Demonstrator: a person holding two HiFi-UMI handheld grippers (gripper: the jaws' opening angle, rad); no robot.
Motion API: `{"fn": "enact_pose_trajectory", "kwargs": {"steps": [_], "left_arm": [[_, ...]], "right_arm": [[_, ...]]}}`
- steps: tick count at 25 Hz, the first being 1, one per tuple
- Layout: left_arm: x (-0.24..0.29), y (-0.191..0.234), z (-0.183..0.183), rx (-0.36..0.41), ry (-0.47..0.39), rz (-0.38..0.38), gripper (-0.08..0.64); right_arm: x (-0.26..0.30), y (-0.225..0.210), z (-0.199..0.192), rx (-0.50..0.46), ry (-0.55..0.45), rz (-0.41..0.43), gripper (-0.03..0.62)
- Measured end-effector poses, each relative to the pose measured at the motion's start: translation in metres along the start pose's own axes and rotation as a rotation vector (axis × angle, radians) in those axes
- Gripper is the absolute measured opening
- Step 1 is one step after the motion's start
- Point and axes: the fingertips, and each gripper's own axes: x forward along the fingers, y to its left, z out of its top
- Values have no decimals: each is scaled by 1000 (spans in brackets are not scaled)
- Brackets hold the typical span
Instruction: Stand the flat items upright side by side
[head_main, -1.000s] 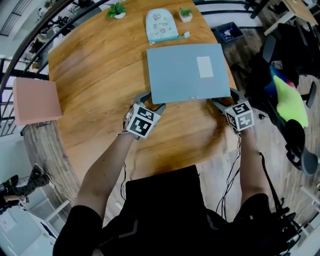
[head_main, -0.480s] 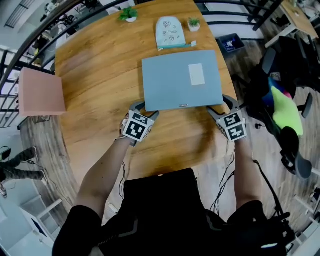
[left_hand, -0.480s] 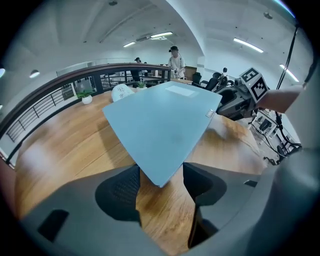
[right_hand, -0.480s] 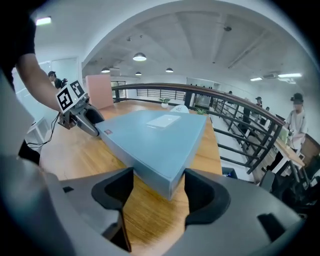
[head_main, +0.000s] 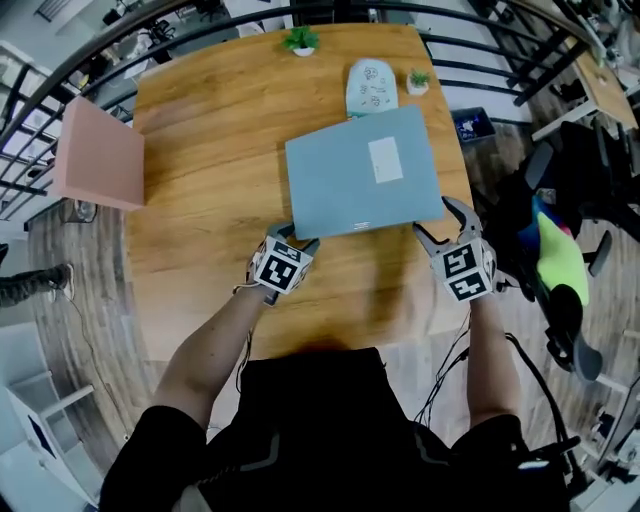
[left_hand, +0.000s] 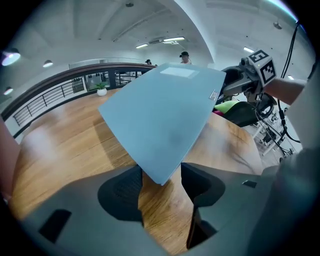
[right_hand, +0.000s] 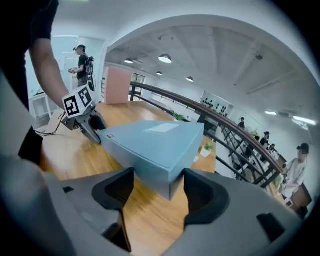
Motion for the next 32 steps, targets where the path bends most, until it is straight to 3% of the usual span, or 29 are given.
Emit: {"fn": "enact_pose_trajectory", "kwargs": {"steps": [4, 8, 20, 32], "left_arm": [[0, 5, -11, -38, 13, -2, 245], [4, 8, -18, -27, 20, 7, 245], [3, 10, -31, -74, 41, -35, 247], [-3, 12, -33, -98, 47, -44, 255]], "right_arm": [[-9, 4, 41, -128, -20, -25, 322], [-15, 10, 78, -258, -37, -55, 322], [-26, 40, 164, -585, -48, -104, 318], [-19, 48, 193, -702, -62, -91, 308]]}}
